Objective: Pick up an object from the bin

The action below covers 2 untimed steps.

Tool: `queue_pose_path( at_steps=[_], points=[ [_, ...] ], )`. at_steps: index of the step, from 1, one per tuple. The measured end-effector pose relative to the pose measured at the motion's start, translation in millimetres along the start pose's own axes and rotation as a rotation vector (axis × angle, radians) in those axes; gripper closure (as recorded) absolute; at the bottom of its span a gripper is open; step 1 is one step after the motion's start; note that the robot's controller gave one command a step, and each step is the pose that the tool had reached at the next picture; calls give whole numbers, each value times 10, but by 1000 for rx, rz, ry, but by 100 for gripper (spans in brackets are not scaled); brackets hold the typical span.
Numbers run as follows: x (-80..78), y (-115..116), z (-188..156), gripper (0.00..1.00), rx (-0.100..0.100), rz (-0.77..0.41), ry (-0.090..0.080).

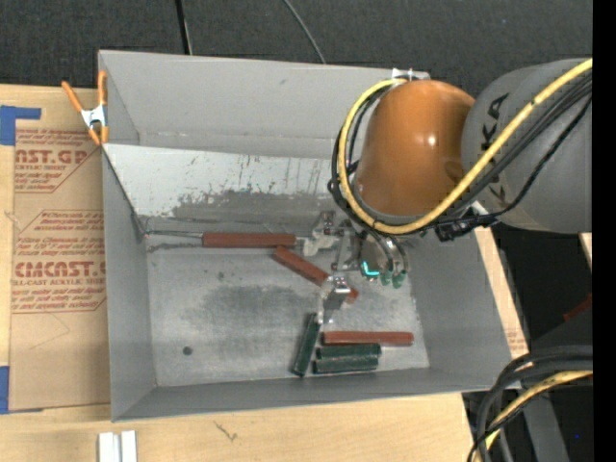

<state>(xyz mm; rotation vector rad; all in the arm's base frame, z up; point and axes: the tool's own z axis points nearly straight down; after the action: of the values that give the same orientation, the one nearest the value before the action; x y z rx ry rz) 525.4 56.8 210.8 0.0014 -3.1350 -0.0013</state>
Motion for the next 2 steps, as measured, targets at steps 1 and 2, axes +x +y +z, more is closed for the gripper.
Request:
queue_pose_path(
  at_steps=[1, 2],
  points=[
    [-17, -3, -38, 0, 0, 1, -8],
    [75, -75, 393, 0, -1, -9, -16]
  ],
)
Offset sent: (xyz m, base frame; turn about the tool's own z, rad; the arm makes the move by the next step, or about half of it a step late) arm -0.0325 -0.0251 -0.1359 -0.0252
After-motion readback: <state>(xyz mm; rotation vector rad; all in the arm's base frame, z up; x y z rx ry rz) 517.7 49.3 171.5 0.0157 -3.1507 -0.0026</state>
